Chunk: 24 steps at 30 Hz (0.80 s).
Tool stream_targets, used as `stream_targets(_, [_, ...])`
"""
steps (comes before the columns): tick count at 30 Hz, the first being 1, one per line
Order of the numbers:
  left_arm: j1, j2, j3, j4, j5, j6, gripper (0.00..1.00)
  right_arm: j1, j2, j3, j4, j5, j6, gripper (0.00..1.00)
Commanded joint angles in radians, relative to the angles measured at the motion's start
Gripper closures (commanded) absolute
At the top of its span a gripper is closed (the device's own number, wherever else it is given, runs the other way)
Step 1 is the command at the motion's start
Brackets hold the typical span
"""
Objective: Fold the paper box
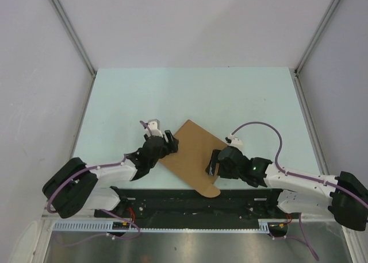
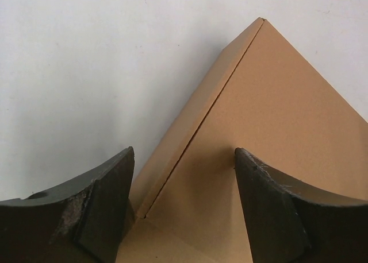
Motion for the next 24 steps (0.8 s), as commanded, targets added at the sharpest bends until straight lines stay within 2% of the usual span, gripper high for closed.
stream_targets(1, [-0.004,-0.008,-0.066,-0.062,0.089,-0.031,0.26,-0.018,0.045,-0.035,0.098,0.000,-0.002,0.23])
stream_targets(5, [-0.004,-0.013,-0.077,-0.008,0.145,-0.055,0.28,-0.117,0.059,-0.056,0.186,0.000,-0.067,0.36])
stream_targets(7, [-0.006,-0.008,-0.071,0.015,0.162,-0.070,0.28,-0.168,0.075,-0.061,0.219,-0.018,-0.113,0.38])
stream_targets(11, [-0.004,0.012,-0.045,0.059,0.179,-0.072,0.28,-0.306,0.144,-0.061,0.328,-0.105,-0.211,0.36])
stream_targets(12, [-0.004,0.021,-0.018,0.063,0.188,-0.063,0.28,-0.372,0.178,-0.061,0.349,-0.125,-0.223,0.35])
stream_targets(16, [-0.001,0.073,0.071,0.027,0.201,-0.037,0.27,-0.500,0.273,-0.038,0.449,-0.222,-0.292,0.33])
stream_targets(18, [0.023,0.067,0.101,-0.005,0.193,-0.032,0.25,-0.539,0.305,-0.018,0.458,-0.224,-0.311,0.31])
stream_targets(19, [0.039,0.049,0.107,-0.012,0.207,-0.032,0.23,-0.550,0.324,-0.012,0.469,-0.272,-0.315,0.30])
stream_targets(24, [0.198,-0.022,0.114,-0.029,0.306,-0.009,0.20,-0.587,0.319,0.007,0.490,-0.294,-0.345,0.24])
